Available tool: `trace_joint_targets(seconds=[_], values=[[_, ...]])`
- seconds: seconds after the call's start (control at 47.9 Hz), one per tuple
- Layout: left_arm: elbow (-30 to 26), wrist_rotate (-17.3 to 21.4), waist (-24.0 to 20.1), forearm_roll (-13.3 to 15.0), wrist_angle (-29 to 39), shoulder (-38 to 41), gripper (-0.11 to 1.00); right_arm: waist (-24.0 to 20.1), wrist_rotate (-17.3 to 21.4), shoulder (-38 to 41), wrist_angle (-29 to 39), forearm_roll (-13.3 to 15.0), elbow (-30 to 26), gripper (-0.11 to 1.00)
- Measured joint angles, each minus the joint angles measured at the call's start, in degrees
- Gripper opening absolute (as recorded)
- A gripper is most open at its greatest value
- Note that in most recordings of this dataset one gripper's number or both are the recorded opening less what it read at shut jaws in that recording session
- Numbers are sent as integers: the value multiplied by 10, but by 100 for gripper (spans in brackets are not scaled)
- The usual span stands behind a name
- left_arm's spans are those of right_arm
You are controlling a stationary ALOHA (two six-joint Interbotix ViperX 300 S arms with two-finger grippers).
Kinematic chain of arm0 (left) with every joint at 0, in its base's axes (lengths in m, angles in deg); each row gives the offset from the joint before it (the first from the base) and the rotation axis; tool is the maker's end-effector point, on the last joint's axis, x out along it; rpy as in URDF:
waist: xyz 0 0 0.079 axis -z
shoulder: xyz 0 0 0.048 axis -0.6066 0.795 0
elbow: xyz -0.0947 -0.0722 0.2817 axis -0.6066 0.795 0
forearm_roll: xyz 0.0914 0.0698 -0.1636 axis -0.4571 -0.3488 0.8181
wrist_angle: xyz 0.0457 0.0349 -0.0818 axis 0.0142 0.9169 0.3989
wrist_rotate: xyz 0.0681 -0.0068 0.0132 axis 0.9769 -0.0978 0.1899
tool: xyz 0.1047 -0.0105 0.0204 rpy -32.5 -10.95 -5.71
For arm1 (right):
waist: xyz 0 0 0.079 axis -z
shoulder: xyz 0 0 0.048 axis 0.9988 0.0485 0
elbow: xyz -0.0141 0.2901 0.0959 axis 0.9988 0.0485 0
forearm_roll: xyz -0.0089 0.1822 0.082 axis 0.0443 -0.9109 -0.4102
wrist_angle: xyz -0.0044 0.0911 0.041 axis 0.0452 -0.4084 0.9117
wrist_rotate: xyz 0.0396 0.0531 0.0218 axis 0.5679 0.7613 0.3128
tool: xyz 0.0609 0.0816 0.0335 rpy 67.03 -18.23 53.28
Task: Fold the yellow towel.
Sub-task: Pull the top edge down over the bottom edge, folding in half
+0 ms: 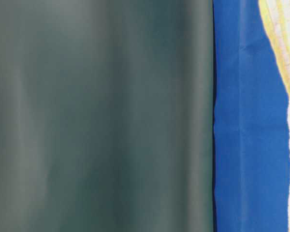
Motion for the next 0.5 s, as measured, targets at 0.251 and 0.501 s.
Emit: trace_joint_targets(seconds=[0.251, 0.501], values=[[-9, -1, 9, 0, 10, 12, 5, -17, 0, 7, 0, -5, 0, 6], [-17, -1, 10, 0, 28, 23, 5, -33, 0, 31, 0, -15, -4, 6]])
